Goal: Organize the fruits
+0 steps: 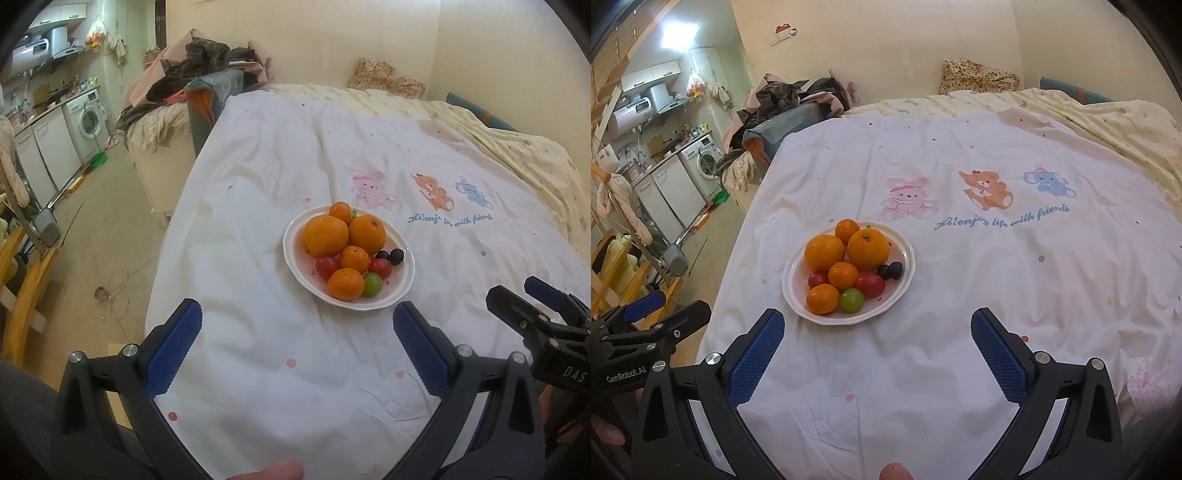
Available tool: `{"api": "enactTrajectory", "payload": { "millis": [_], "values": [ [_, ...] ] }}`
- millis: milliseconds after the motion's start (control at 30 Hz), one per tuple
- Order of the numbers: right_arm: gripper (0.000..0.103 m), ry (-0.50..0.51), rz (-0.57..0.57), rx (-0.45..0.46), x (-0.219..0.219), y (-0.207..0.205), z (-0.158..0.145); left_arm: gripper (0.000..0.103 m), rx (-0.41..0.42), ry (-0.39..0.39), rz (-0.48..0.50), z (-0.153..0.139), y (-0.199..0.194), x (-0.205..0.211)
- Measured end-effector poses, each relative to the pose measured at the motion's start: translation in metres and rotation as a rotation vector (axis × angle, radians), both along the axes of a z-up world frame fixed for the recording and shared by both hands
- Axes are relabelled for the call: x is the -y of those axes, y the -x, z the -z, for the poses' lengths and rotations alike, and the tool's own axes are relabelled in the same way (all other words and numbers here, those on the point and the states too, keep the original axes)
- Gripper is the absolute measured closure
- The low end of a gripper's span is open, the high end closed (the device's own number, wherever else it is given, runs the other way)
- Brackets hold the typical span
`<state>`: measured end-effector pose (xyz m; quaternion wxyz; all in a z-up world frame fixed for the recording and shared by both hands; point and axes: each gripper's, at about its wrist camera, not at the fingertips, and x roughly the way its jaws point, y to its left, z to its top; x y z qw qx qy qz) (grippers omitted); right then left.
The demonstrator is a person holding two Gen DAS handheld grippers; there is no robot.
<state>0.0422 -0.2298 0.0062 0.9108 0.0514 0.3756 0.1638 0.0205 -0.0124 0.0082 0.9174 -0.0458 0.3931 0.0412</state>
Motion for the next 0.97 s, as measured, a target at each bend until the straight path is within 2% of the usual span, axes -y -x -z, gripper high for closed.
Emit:
{"api": "enactTrajectory", "payload": {
  "millis": [967],
  "values": [
    [0.000,-0.001,0.002,0.001,-0.0006,0.0001,-0.0002,0.001,0.011,0.014,-0.011,-0.0002,0.0025,-0.0011]
  ]
}}
